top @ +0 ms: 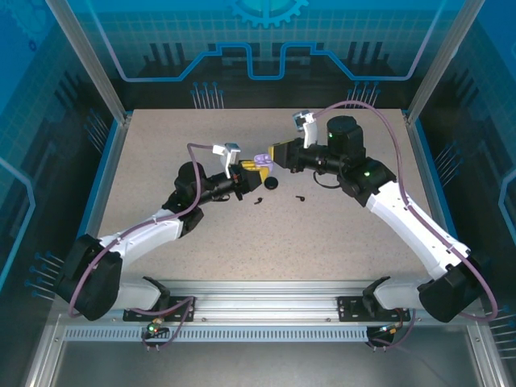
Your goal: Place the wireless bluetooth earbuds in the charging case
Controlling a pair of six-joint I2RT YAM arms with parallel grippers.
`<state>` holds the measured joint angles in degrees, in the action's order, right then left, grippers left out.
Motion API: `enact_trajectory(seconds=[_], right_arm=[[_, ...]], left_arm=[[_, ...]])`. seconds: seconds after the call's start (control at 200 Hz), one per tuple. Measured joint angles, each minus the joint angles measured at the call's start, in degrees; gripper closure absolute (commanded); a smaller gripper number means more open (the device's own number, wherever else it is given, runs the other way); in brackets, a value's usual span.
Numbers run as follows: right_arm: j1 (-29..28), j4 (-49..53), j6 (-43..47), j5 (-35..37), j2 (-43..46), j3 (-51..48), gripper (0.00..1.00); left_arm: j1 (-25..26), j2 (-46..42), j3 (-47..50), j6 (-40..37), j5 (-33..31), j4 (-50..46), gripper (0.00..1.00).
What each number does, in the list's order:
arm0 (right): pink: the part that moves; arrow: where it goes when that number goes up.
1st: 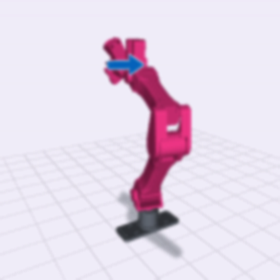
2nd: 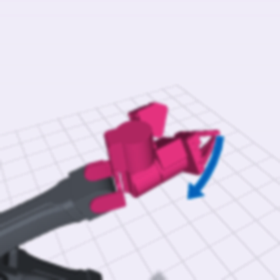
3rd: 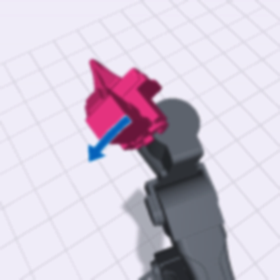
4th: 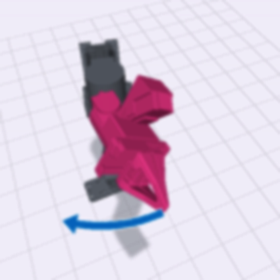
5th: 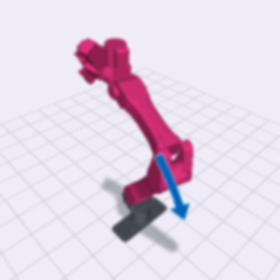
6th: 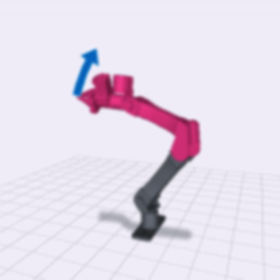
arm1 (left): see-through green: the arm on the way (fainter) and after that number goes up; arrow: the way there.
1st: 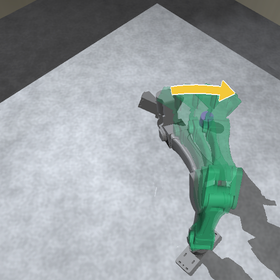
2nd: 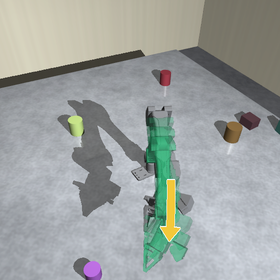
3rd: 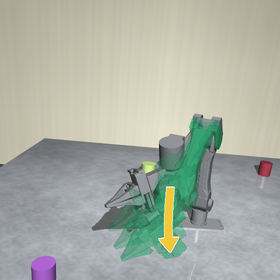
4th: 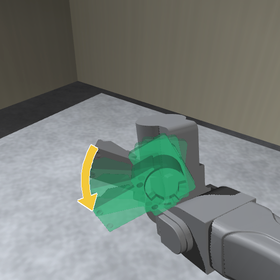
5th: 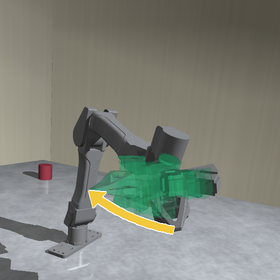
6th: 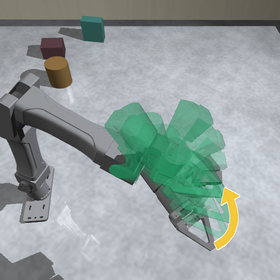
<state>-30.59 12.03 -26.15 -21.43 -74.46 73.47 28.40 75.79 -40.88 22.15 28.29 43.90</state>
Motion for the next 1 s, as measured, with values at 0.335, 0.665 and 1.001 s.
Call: enact_trajectory(seconds=[0.335, 0.665, 1.001], right_arm=[[-1.6, -1.2, 0.0, 0.0, 0.1, 0.0, 0.75], [-2.4, -2.8, 0.0, 0.0, 0.1, 0.0, 0.75], [-2.5, -3.1, 0.0, 0.0, 0.1, 0.0, 0.75]], left_arm=[[0.8, -0.6, -1.9, 0.0, 0.0, 0.2, 0.89], [1.1, -1.8, -2.9, -0.2, 0.0, -0.2, 0.89], [1.3, -2.3, -2.9, -0.7, 0.0, -1.0, 0.89]])
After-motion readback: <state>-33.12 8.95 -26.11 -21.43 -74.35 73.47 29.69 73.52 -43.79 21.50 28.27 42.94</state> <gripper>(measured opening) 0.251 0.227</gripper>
